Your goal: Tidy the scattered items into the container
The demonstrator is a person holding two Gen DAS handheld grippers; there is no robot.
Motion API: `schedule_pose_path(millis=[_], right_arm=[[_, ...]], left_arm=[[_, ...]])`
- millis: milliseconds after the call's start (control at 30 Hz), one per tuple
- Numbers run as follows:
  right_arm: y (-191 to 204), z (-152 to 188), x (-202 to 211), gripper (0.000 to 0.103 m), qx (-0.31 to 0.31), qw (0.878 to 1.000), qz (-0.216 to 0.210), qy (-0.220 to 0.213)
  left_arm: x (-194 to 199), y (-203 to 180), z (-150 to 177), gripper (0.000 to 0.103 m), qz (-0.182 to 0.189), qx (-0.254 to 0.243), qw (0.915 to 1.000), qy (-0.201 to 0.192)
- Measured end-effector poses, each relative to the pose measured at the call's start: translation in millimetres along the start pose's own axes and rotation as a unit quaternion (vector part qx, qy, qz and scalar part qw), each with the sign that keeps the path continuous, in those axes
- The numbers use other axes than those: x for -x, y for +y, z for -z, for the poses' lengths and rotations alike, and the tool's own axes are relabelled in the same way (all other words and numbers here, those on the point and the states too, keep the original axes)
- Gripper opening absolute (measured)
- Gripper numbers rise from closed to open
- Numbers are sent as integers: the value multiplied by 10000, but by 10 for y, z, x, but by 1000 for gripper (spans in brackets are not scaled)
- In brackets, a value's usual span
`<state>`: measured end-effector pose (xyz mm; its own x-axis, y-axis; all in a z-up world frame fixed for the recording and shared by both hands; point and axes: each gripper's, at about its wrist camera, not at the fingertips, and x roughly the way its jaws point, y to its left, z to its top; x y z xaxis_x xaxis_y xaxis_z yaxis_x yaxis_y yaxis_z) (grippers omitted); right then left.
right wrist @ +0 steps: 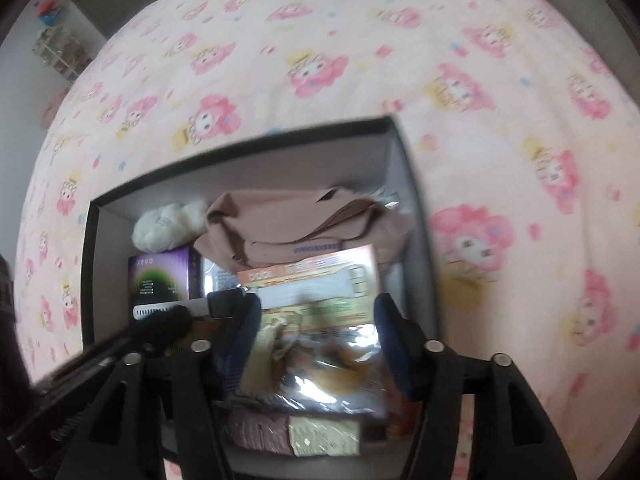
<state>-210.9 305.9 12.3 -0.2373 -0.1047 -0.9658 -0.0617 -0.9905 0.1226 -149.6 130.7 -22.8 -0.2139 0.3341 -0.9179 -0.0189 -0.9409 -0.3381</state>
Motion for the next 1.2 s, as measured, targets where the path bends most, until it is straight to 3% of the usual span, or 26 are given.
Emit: schedule_pose_path(millis=[233, 467, 633, 733, 933, 1200], right_arm=[[147, -216, 1020, 73, 152, 9955, 370, -863], [375, -291, 2216, 76, 50, 9794, 656, -1911], [539, -77, 2832, 77, 184, 9726, 791, -2180], [598, 162, 3087, 77, 260, 9709, 782, -2249], [613, 638, 3412, 84, 426, 9736, 713, -2128], [598, 949, 3677, 84, 383, 9751, 491, -2127]], left_arm=[[1022, -268, -272, 90, -381, -298, 9934, -1042], [2192, -496, -335, 93, -594, -390, 9790, -1911], [2909, -540, -141, 102, -509, -274, 9751, -2140], [3223, -552, 71, 102, -571, -269, 9755, -2109], [3599, -509, 503, 102, -978, -352, 9749, -1970], [3907, -531, 891, 102, -1116, -301, 9755, -1872]])
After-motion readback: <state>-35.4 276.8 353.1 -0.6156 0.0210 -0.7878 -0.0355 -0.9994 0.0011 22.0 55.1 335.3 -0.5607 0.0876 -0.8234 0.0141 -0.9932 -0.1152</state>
